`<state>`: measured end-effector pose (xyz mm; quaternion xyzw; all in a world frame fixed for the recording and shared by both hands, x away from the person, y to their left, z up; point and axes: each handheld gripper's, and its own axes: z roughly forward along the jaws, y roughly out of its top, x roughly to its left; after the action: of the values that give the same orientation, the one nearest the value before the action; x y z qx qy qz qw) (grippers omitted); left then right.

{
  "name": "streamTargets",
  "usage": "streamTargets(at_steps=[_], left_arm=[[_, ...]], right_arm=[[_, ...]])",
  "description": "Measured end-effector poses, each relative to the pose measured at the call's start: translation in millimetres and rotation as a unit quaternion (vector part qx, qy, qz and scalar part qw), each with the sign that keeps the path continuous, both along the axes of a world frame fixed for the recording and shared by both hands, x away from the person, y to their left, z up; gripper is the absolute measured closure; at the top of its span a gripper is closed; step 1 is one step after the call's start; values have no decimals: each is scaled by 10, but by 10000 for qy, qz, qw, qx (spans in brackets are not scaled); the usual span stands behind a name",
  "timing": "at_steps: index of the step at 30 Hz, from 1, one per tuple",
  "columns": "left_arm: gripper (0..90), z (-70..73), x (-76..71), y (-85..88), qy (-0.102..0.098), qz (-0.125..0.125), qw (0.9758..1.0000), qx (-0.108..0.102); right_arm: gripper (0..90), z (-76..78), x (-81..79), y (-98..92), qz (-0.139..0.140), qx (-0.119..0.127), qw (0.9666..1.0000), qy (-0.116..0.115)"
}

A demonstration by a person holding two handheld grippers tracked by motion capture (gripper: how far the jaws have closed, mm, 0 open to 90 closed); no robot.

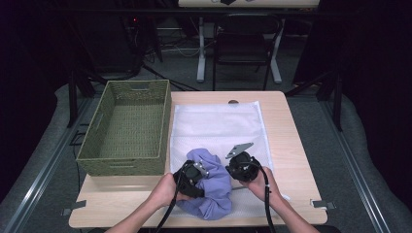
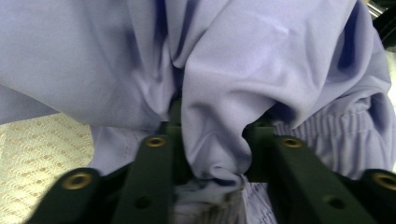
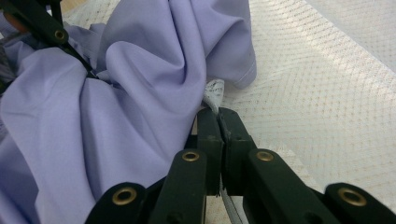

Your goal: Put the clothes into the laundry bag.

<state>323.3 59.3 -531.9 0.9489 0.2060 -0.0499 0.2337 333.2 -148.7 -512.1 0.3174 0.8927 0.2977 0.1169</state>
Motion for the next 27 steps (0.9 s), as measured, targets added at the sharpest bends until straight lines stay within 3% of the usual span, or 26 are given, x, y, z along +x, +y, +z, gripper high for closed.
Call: streamTargets(at_steps=[3,5,9,13,15,17,20,21,22,25,27], left_arm=[[433,81,-34,21,-102,100,9999,87],[355,147,-55,41,-172,147,9997,38],[260,333,-102,61,-436,214,9986,-187],[253,445,-119,-21,-672,256,9965,-430],[295,431,-92,-90,-768,232,9960,-399],[354,358,-39,-141,-717,224,9965,-365],[526,187,-18,-202,-615,131,9977,-260],[633,139,-21,-218,-592,108,9979,-249],[633,103,-28,-233,-607,86,9979,-225],[796,67,-37,-254,-753,134,9969,-191],[846,106,-37,-240,-919,276,9952,-196]], right_arm=[[887,0,-1,4,-4,4,10000,7],[887,9,-5,-1,2,8,10000,6],[887,33,-4,-14,-9,30,10000,-4],[887,36,5,-10,-17,20,10000,8],[887,41,14,-2,-27,16,10000,12],[887,45,28,7,-26,17,10000,-6],[888,44,27,19,-49,9,10000,26],[889,49,20,26,-18,-6,10000,16],[889,49,20,26,-18,-6,10000,16],[890,81,2,38,-21,50,10000,-13],[890,116,-10,48,20,88,10000,-42]])
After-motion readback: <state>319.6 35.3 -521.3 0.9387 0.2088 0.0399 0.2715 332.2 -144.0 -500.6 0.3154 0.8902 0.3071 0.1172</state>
